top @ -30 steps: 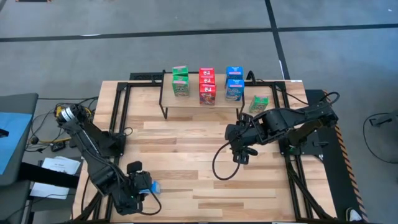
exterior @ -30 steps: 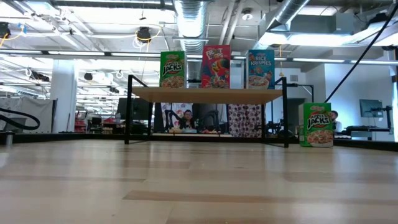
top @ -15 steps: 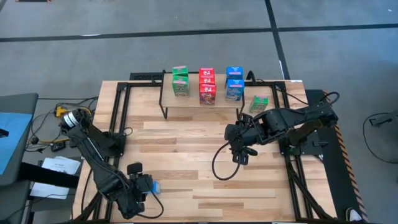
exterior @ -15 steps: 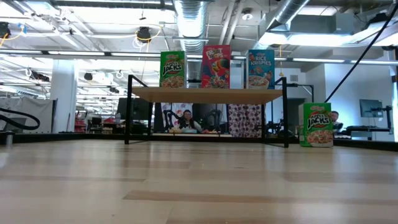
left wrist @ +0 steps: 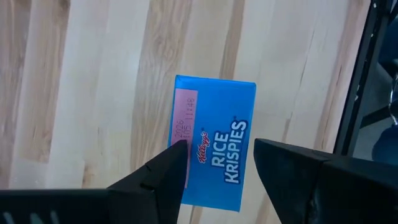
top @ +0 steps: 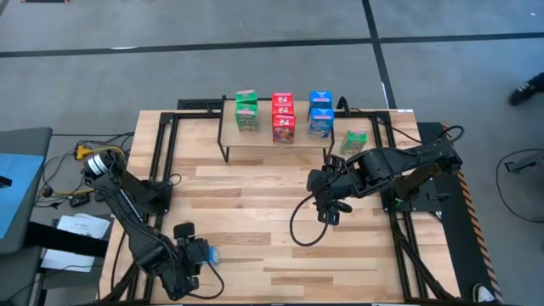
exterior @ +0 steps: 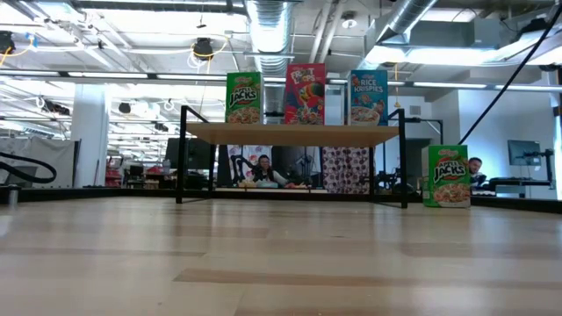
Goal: Stack cereal on shelf
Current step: Put the blue cereal box on the shelf aligned with the other blue cereal boxes
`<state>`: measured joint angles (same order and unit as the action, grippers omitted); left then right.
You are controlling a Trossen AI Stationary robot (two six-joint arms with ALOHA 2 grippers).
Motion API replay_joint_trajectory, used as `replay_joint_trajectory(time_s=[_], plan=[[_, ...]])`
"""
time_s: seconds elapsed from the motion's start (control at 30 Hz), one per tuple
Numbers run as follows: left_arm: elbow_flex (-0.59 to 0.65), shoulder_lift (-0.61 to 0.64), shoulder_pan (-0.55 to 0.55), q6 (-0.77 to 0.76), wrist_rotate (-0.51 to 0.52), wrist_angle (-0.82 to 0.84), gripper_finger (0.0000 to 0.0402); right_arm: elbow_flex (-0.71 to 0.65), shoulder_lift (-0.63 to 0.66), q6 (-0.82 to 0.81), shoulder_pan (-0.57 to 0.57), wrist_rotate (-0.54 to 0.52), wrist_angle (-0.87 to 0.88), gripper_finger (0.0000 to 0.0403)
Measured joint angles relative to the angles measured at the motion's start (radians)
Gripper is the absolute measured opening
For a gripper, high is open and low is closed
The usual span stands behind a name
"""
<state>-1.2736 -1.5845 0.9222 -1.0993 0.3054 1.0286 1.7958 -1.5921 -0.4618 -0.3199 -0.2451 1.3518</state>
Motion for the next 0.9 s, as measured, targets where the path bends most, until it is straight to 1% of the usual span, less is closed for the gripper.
replay_joint_trajectory(time_s=[0.1, 0.23, 0.33, 0.5, 0.73, 0.9], plan=[[-0.001, 0.0, 0.0, -0.001, 0.004, 0.001, 0.0179, 0.0, 0.0, 0.0, 0.0, 0.0, 0.0, 0.0311], [-0.032, 0.0, 0.0, 0.017, 0.024, 0.015, 0.0179, 0.0, 0.0, 0.0, 0.0, 0.0, 0.0, 0.0311], [-0.05, 0.0, -0.001, 0.02, 0.032, 0.067, 0.0179, 0.0, 0.0, 0.0, 0.0, 0.0, 0.0, 0.0311], [-0.051, 0.0, -0.004, 0.014, 0.002, 0.118, 0.0179, 0.0, 0.0, 0.0, 0.0, 0.0, 0.0, 0.0311], [-0.052, 0.0, -0.009, 0.029, -0.017, 0.108, 0.0179, 0.0, 0.0, 0.0, 0.0, 0.001, 0.0, 0.0311], [-0.052, 0.0, -0.021, 0.017, -0.057, 0.094, 0.0179, 0.0, 0.0, 0.0, 0.0, 0.001, 0.0, 0.0311]])
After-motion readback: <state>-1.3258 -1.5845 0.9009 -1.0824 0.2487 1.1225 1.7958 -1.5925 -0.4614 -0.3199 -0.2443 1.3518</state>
